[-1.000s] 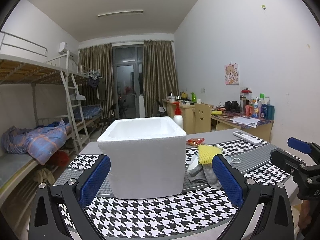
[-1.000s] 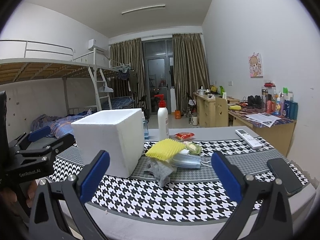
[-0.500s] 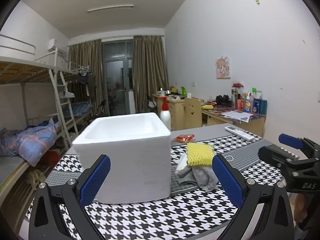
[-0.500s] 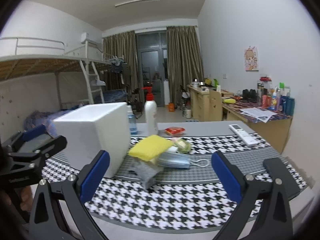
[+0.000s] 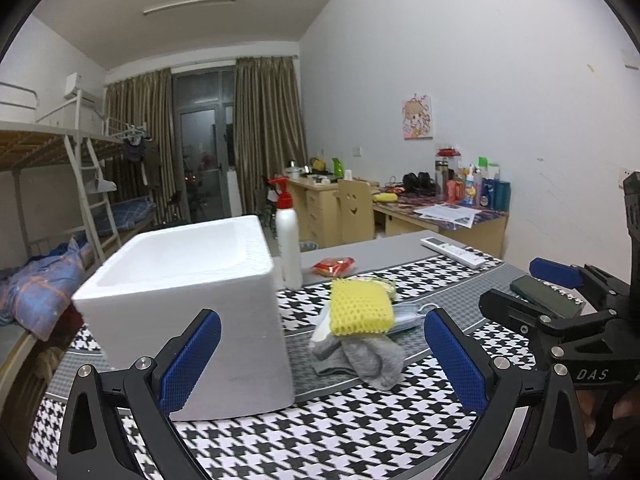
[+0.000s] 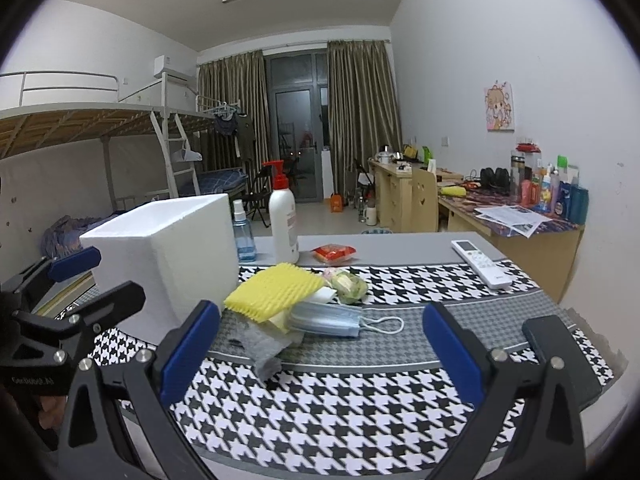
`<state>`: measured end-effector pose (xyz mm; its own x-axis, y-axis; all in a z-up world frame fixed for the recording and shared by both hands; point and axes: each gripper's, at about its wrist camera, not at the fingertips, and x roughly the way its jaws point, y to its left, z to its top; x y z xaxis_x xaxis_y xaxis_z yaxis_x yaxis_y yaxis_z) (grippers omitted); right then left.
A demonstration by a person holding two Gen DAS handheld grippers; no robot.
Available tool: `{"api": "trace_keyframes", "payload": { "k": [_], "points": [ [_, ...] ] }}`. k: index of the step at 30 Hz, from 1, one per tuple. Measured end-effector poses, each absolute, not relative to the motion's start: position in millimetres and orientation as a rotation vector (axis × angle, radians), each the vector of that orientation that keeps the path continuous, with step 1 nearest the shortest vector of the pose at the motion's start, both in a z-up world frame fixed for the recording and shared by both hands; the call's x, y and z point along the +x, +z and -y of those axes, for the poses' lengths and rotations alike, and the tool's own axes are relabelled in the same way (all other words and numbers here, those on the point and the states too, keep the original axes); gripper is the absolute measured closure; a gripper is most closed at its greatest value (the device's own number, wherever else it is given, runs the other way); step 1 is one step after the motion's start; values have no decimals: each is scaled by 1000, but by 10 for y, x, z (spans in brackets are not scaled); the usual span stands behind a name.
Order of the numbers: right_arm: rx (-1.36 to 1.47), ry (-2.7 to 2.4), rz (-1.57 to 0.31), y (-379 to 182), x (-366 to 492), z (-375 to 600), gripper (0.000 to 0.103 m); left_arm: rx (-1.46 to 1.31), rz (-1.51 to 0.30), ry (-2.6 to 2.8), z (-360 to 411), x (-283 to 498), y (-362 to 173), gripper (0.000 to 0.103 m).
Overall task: Organize soft objects
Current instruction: 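Move the left tool to the yellow mesh net while the right tool approaches the blue face mask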
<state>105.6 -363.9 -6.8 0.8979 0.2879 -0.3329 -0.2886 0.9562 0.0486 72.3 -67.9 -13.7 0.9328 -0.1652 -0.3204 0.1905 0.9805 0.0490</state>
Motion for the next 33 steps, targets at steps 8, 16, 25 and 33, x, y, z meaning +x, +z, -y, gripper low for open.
{"api": "trace_keyframes", "payload": {
  "k": [8, 16, 25, 33],
  "points": [
    [-5, 315, -368, -45, 1228, 3779, 0, 69, -358, -198, 868, 870, -119, 1],
    [16, 336, -392, -131, 1427, 3969, 0, 81, -393, -197, 1069, 1000, -172, 1],
    [6, 316, -424, -114, 1609, 4077, 0, 74, -423, -190, 1178, 1229, -188, 1],
    [-18, 318, -445, -124, 1791, 4148, 0, 57, -461, -162, 1235, 1441, -234, 1]
  ]
}}
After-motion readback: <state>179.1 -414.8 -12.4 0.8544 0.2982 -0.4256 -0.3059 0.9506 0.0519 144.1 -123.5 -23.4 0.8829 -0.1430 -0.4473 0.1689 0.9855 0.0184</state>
